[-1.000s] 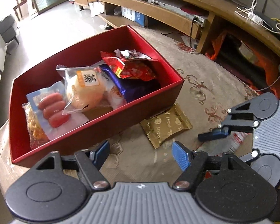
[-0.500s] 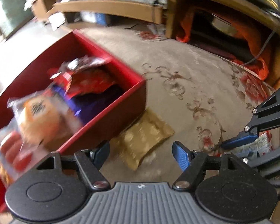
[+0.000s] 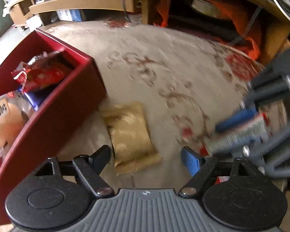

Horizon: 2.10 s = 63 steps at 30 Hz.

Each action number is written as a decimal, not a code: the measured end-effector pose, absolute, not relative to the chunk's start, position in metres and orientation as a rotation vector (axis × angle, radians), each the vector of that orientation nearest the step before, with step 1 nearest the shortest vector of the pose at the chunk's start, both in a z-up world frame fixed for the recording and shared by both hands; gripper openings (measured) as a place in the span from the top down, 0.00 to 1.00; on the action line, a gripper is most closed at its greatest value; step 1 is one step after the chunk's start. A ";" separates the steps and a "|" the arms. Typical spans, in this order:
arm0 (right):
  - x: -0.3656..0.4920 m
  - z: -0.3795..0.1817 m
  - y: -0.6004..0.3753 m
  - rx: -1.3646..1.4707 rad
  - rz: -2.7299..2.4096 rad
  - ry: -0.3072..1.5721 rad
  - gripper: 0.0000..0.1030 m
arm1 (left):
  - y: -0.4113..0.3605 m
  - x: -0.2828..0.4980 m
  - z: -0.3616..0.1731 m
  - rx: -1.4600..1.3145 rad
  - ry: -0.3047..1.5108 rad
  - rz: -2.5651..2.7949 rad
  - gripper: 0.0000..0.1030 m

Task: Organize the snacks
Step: 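Move the left gripper to the gold packet while the right gripper approaches the striped pack, then grasp the gold packet with the left gripper while the right gripper grasps the striped pack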

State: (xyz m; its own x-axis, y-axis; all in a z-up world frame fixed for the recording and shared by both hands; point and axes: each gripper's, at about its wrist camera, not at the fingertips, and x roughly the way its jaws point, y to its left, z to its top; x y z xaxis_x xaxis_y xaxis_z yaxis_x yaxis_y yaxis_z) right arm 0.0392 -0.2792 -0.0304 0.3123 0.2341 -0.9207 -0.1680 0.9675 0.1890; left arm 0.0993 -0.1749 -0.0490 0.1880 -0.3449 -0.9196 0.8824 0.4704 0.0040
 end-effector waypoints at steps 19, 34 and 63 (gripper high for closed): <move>0.005 -0.025 -0.259 -0.136 0.219 1.200 0.69 | -0.187 0.109 -0.048 0.479 1.122 -0.688 0.28; -0.011 -0.024 -0.253 -0.157 0.184 1.202 0.35 | -0.192 0.108 -0.035 0.478 1.082 -0.617 0.30; 0.002 -0.035 -0.263 -0.112 -0.033 1.235 0.37 | -0.183 0.117 -0.050 0.333 1.139 -0.479 0.24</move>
State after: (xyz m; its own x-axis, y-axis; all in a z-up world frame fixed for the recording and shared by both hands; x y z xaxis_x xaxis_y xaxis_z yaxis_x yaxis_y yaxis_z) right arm 0.0021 -0.2630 -0.0349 0.3300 -0.0861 -0.9401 -0.0352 0.9940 -0.1034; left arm 0.1165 -0.1829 -0.0495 0.3352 -0.1937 -0.9220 0.5241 0.8516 0.0117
